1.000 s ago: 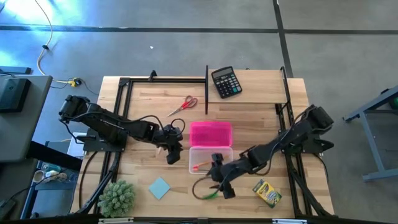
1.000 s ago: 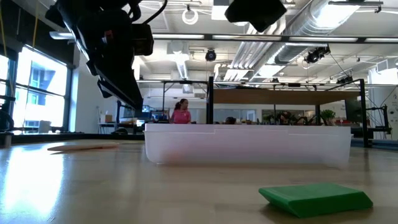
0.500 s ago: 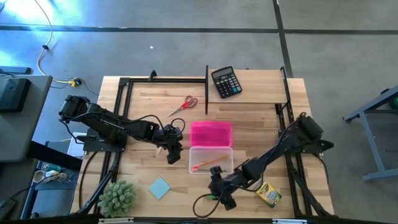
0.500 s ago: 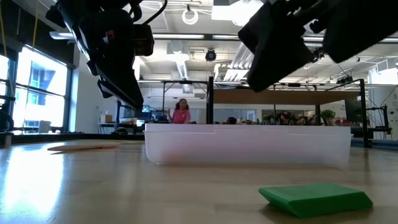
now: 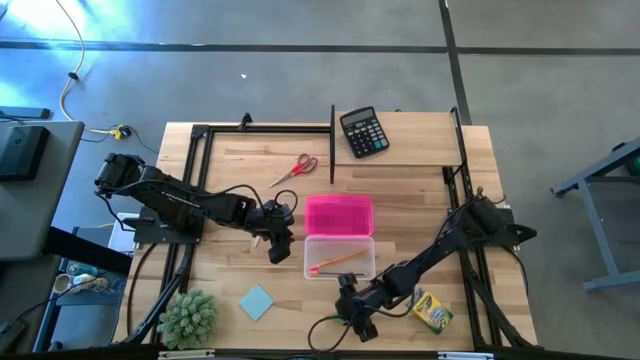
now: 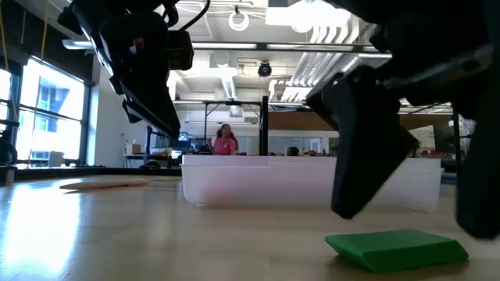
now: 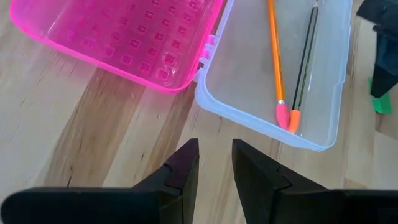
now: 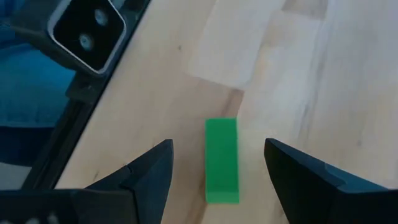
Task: Pack school essentials
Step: Put the green eraser into the supply box
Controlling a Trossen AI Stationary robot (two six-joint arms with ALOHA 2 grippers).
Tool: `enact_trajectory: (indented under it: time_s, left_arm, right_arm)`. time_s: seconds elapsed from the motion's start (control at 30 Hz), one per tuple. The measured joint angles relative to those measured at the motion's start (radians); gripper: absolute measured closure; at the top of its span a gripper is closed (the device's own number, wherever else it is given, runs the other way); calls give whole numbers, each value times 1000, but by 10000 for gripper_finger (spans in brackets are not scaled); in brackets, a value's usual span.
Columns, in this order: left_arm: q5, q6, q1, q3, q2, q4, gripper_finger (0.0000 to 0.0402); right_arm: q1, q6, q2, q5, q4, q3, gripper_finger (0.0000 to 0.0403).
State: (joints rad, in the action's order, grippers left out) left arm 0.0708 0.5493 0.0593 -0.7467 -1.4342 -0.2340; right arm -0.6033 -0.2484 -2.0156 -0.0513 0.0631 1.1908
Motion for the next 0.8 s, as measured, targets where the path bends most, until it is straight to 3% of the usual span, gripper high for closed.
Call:
enact_trajectory:
  time_s: [0.47,0.8]
  left_arm:
    - [0,-2,0,0,0,0,316]
    - [0,-2,0,0,0,0,316]
  right_arm:
    - [0,-55,-23,-3,25,9,195]
    - [14,-39,-28,-17,412,239,194]
